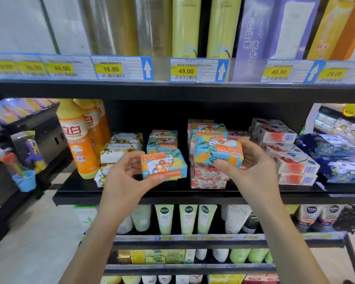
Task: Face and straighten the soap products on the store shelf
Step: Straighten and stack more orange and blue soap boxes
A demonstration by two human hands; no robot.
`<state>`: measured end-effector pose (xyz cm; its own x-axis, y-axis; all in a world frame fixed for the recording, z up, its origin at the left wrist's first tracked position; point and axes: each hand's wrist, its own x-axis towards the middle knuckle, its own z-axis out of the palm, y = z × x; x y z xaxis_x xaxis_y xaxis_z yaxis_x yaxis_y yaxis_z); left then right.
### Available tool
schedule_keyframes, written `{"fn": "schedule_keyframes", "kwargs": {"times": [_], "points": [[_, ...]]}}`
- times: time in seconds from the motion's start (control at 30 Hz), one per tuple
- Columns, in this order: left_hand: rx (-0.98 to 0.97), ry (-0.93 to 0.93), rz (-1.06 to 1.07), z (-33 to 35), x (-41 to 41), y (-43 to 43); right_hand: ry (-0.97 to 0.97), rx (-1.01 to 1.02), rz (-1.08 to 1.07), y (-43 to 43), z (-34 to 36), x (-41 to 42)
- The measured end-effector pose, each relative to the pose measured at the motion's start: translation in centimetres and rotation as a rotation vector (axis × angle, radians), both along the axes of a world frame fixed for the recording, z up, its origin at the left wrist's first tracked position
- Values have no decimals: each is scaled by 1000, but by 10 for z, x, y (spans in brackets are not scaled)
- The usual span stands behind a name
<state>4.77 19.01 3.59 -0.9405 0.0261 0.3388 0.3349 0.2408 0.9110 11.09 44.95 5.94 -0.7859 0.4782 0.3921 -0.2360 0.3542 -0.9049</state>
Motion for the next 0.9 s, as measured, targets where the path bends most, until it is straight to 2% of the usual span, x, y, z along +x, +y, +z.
{"fn": "schedule_keyframes", "kwargs": {"times": [0.17,0.6,0.9], "points": [[21,-18,100,-7,3,-55,-43,52,39,-46,-14,-17],[42,-24,121,-28,6,-114,-193,504,-140,-122,-36,-66],[84,-40,70,-32,2,-114,-311,504,-119,-126,-48,-100]]}}
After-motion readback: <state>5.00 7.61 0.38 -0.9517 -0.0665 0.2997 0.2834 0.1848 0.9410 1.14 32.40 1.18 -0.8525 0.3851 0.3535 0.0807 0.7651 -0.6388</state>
